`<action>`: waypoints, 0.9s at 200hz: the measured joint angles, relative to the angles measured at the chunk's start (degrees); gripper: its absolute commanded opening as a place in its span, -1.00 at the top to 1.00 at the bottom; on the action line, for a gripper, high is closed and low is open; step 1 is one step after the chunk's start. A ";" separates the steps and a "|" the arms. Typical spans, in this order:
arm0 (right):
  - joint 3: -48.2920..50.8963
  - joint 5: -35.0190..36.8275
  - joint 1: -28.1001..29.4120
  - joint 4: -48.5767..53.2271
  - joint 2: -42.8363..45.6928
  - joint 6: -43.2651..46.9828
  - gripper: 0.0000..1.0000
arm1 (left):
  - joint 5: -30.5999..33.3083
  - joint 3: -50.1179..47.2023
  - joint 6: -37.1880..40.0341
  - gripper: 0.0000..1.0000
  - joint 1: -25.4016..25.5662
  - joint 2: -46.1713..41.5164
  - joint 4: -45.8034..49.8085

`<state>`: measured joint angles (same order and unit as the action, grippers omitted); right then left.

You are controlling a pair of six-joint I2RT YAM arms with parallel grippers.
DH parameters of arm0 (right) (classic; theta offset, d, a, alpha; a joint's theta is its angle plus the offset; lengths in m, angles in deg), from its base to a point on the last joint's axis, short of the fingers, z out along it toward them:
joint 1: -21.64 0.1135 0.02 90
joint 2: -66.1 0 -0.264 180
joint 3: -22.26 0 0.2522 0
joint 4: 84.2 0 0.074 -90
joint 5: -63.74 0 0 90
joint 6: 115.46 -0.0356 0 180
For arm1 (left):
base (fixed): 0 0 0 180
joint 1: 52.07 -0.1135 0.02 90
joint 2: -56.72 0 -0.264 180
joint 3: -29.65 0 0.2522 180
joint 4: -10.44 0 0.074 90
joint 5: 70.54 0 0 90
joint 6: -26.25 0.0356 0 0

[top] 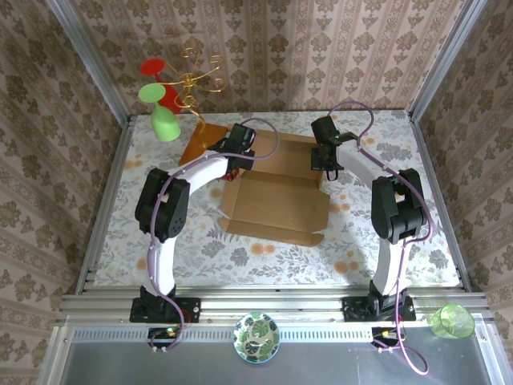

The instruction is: Fold the paper box

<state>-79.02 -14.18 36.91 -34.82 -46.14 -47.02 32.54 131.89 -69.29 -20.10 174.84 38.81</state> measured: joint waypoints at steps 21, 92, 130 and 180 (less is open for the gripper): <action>0.00 -0.02 -0.02 0.22 0.00 -0.28 1.00 | -1.38 0.66 -1.38 -0.01 0.11 -0.61 2.21; -0.02 -1.79 -1.53 0.87 0.00 -1.42 1.00 | -7.23 0.07 -7.37 -0.07 -0.20 -8.09 9.66; -0.02 -2.93 -2.49 1.29 0.00 -1.99 1.00 | -9.07 -1.14 -9.49 0.03 -1.84 -13.77 9.86; 0.02 -7.43 -5.90 4.55 0.52 -4.07 1.00 | -9.33 -4.48 -16.41 0.26 -3.63 -22.64 11.43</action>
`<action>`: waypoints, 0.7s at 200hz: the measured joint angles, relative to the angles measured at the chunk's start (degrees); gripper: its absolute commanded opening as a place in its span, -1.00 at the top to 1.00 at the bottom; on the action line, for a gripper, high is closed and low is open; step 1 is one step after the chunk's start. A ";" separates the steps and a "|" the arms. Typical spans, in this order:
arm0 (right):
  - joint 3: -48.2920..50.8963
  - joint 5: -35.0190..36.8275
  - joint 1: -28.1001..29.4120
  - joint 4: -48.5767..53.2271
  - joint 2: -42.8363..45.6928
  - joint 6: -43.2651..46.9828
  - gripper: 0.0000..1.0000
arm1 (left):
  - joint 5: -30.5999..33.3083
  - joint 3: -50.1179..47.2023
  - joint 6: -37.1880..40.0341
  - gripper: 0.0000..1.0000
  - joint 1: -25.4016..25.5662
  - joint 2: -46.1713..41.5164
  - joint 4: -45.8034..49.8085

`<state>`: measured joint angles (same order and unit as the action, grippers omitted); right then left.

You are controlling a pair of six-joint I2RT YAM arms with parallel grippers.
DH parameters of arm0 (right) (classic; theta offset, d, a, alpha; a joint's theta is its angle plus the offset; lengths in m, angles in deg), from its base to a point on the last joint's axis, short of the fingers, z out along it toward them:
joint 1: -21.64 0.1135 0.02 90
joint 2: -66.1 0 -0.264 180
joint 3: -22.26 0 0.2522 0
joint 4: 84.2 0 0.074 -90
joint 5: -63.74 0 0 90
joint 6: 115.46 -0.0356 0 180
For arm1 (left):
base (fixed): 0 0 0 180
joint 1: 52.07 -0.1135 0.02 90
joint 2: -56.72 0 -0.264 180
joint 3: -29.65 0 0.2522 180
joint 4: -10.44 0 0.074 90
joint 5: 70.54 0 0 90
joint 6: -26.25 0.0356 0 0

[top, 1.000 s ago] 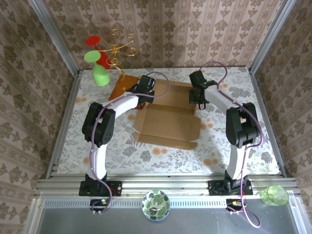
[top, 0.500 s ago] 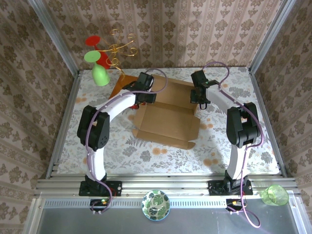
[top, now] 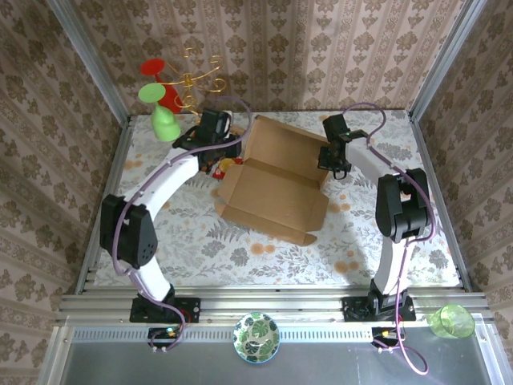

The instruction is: Fold the paper box

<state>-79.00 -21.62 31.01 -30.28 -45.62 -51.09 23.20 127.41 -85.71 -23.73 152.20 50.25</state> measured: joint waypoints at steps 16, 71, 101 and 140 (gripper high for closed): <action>-0.04 -1.90 -1.73 1.90 0.04 -0.39 1.00 | 0.04 -3.02 -4.35 0.24 0.52 -3.85 1.22; -1.16 -6.95 -7.45 10.47 -0.13 -1.86 1.00 | -0.90 -19.76 -23.39 -0.21 8.22 -14.01 2.01; -2.47 -9.25 -9.35 14.01 -1.36 -2.34 1.00 | -1.44 -25.49 -32.28 -0.26 9.25 -15.37 0.57; -3.89 -11.89 -10.91 15.96 -2.84 -2.99 1.00 | -2.62 -32.24 -41.79 -0.31 9.53 -15.47 -6.03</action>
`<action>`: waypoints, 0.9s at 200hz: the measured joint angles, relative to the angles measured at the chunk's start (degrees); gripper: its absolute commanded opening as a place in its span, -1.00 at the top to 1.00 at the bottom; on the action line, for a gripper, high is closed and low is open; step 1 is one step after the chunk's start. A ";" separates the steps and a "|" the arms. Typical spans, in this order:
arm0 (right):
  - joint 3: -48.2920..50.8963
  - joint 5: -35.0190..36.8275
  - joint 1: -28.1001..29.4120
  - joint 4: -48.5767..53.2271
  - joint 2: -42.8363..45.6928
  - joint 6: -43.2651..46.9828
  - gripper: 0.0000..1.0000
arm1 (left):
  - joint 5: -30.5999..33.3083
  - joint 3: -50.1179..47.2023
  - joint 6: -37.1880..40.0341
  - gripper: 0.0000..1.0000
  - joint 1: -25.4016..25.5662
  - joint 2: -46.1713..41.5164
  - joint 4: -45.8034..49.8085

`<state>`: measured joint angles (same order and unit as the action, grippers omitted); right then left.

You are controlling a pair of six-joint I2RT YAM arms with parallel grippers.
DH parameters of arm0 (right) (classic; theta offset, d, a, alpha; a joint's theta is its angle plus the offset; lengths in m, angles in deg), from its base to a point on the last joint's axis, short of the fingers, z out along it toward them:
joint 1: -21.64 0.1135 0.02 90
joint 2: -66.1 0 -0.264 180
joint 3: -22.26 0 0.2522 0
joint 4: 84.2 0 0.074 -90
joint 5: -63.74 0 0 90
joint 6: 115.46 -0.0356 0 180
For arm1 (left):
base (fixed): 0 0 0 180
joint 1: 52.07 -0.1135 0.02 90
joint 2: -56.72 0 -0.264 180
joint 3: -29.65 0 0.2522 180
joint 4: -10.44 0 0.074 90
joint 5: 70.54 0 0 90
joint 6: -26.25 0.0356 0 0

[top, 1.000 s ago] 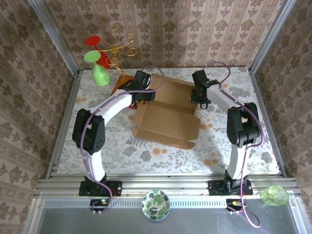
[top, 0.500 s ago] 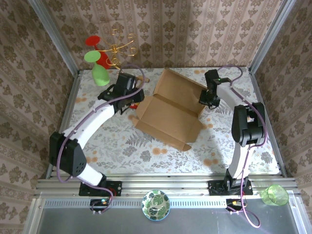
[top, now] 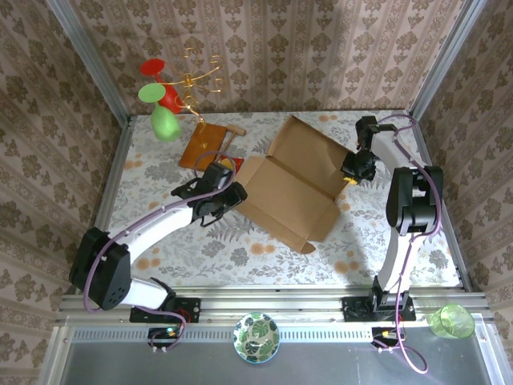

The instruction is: Fold the paper box

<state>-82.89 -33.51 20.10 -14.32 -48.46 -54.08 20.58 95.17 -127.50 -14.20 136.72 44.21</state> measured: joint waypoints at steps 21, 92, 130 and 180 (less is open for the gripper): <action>-0.04 -1.38 -0.72 0.52 -0.35 -0.15 1.00 | -0.37 -3.08 -3.13 -0.35 0.37 0.02 -3.37; -0.02 -4.00 -2.03 1.33 -0.94 -0.33 1.00 | 0.50 -12.52 -7.72 -0.37 2.34 8.07 -26.99; 0.31 -4.83 -2.08 1.33 -0.94 -0.37 1.00 | 1.46 -12.72 -9.07 0.10 2.67 12.48 -37.09; 1.62 -6.16 -2.64 1.33 -0.76 -1.44 0.82 | 4.70 -8.85 -10.21 1.00 3.89 11.74 -32.39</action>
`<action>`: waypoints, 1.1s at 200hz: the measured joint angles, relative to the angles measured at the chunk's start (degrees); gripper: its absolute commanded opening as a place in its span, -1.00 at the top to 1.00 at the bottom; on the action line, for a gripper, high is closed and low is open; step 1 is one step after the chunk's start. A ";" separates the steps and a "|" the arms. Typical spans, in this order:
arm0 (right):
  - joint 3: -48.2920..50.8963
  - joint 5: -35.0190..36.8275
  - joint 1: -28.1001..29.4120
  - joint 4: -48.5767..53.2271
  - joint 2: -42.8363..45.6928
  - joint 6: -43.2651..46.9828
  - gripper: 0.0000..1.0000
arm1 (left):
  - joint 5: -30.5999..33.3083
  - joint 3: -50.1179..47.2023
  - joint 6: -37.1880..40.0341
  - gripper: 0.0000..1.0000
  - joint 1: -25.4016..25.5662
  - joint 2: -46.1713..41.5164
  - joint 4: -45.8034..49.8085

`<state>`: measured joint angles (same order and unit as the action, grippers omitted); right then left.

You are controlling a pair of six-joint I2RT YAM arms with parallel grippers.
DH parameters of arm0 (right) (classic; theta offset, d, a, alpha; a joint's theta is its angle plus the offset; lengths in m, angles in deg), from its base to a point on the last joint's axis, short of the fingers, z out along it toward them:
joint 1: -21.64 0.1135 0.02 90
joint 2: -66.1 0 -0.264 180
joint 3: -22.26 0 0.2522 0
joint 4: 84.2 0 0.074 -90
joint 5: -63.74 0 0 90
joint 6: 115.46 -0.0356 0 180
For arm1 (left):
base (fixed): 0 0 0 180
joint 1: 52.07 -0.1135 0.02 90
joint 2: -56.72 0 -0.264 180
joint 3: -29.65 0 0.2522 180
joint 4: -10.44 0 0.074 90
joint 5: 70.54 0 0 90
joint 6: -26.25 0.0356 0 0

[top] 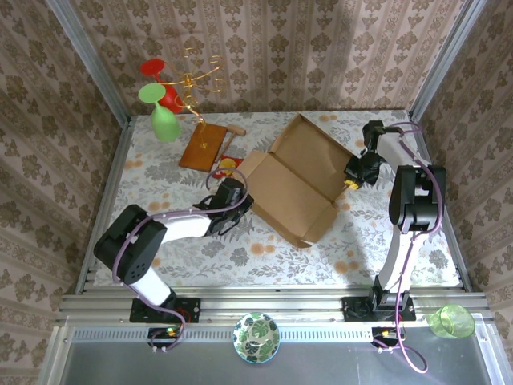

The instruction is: Fold the paper box

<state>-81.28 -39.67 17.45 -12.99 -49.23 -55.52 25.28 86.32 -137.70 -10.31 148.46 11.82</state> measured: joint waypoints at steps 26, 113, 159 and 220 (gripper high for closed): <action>1.90 -0.13 0.07 -0.39 0.76 -0.79 0.09 | 3.45 11.26 1.68 1.00 0.59 -1.95 16.59; 12.20 -0.94 5.77 -1.66 18.43 -6.93 -0.42 | 12.83 39.56 14.97 1.00 0.59 2.47 54.01; 13.40 -1.97 5.68 -1.66 24.37 -7.93 -0.37 | 15.39 49.18 24.63 1.00 -0.07 7.93 63.25; 13.22 -5.07 7.06 -12.79 31.56 1.73 -0.14 | 18.93 60.54 49.57 1.00 -1.09 12.79 66.23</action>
<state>-68.05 -44.74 24.51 -25.78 -17.67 -53.80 44.21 146.87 -88.13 -11.40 161.25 78.05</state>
